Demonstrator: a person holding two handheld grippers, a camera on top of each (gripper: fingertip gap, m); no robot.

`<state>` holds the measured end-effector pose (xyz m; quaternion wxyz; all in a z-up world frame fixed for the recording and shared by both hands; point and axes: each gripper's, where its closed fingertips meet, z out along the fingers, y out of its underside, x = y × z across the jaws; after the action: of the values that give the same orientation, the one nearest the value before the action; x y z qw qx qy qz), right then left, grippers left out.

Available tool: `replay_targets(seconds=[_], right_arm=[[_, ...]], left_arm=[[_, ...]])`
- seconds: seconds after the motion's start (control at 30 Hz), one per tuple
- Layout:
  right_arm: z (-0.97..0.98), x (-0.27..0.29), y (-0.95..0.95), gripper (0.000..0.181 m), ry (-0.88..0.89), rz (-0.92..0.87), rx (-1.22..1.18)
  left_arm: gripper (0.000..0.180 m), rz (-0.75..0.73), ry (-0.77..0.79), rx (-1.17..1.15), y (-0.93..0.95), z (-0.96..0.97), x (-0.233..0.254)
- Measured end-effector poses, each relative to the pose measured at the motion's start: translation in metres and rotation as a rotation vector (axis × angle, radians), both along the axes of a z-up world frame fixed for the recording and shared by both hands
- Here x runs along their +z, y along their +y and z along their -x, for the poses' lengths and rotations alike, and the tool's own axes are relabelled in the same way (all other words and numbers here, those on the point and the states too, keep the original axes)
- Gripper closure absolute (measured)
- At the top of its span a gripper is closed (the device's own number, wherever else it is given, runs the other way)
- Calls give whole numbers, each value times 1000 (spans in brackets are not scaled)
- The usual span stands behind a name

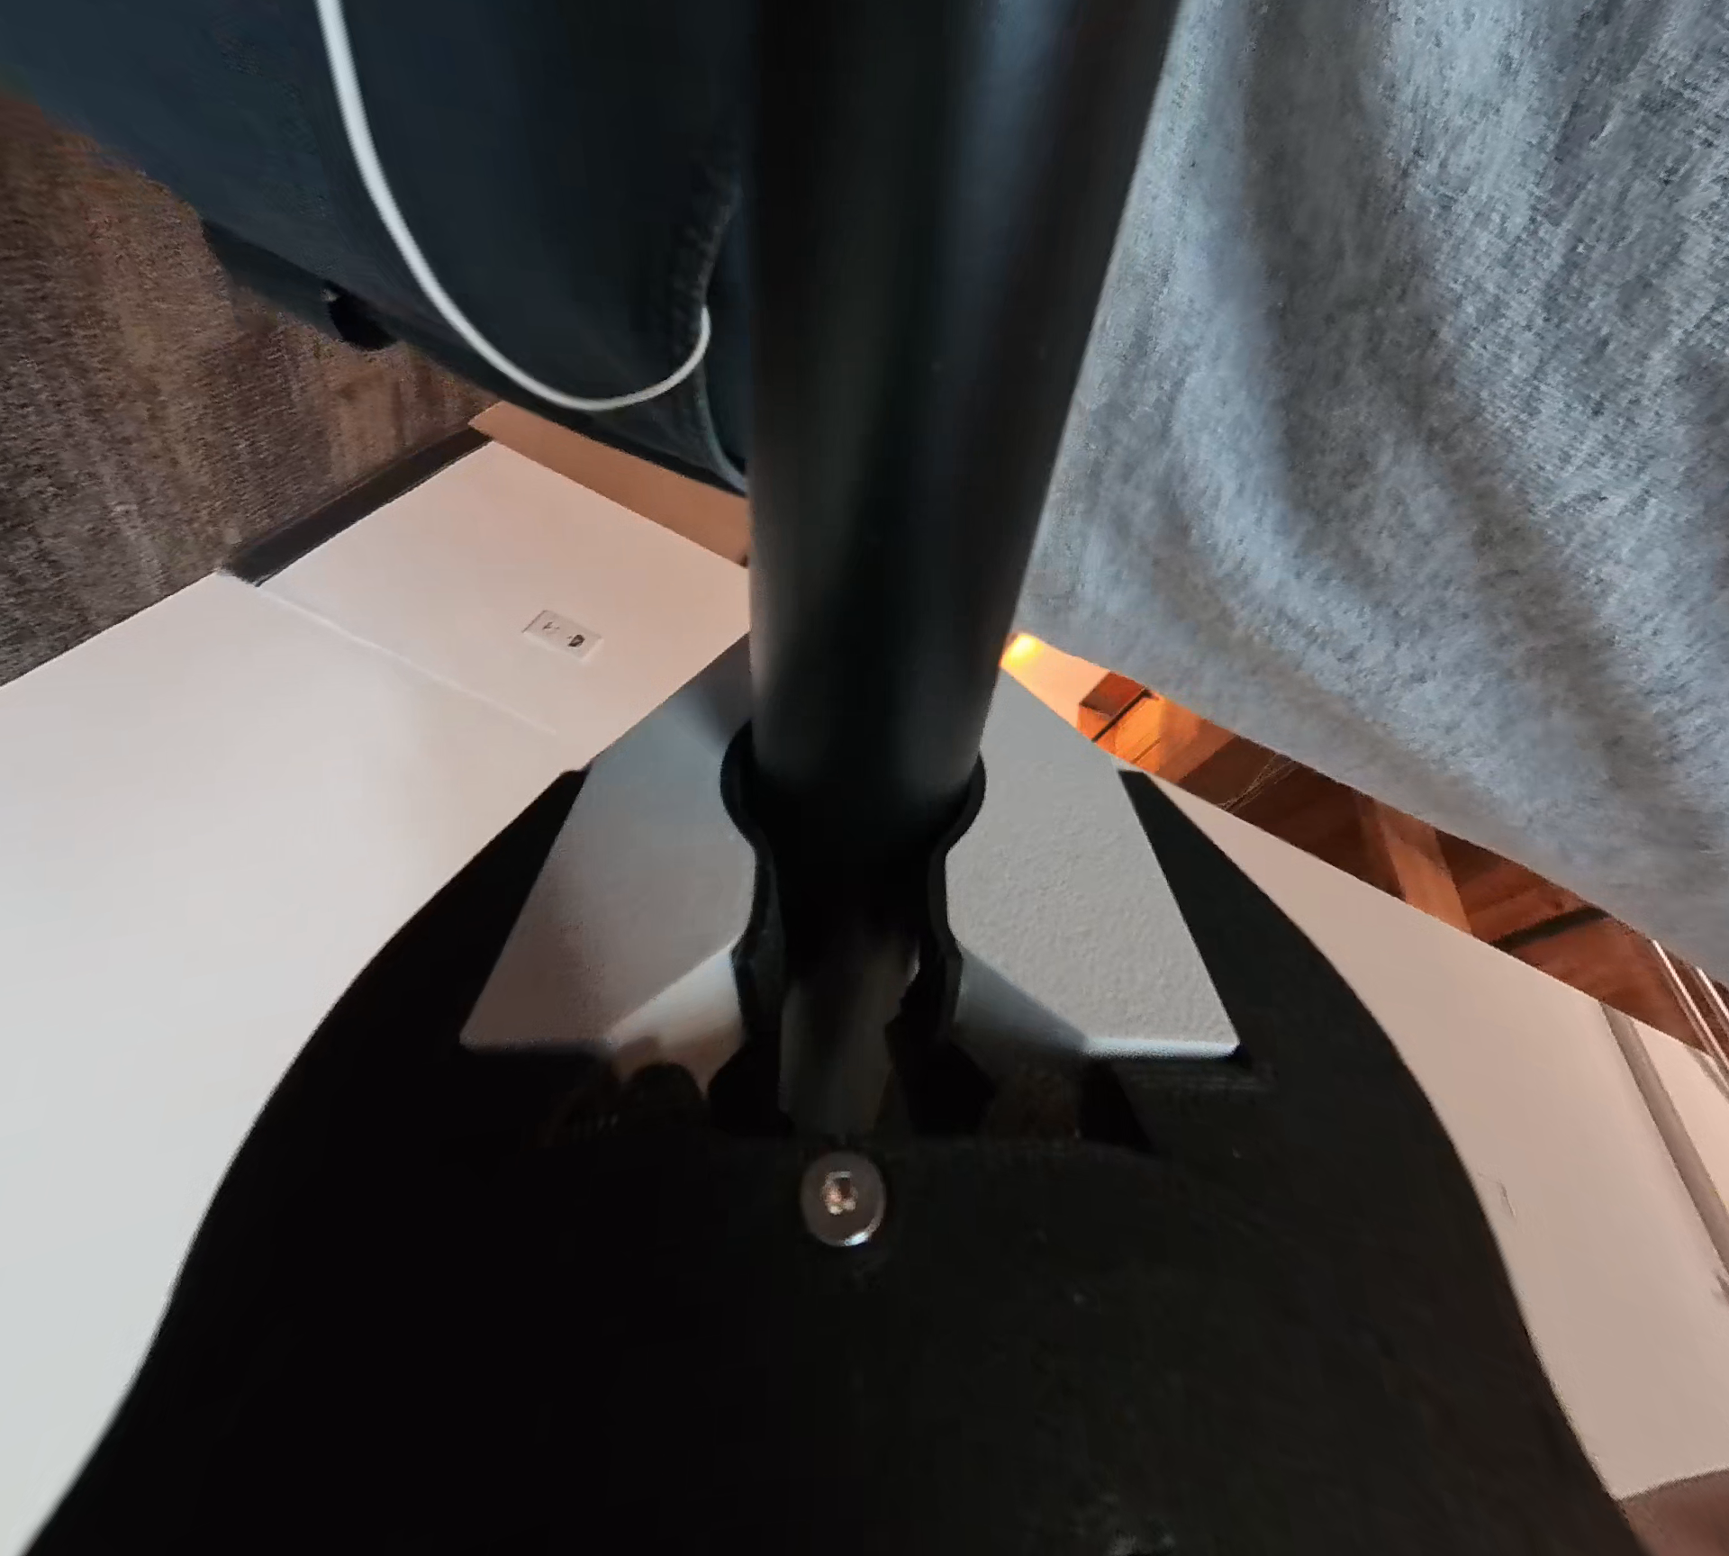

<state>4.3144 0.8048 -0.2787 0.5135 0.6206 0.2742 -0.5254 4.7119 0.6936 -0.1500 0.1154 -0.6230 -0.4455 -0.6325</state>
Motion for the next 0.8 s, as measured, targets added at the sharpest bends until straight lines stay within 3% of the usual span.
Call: replay_targets(seconds=[0.03, 0.8], right_arm=[[2, 0, -1, 164, -3, 0, -5], [57, 0, 53, 168, 18, -48, -63]], left_arm=[[156, -1, -1, -4, -4, 3, 1], [156, -53, -32, -46, 24, 59, 13]])
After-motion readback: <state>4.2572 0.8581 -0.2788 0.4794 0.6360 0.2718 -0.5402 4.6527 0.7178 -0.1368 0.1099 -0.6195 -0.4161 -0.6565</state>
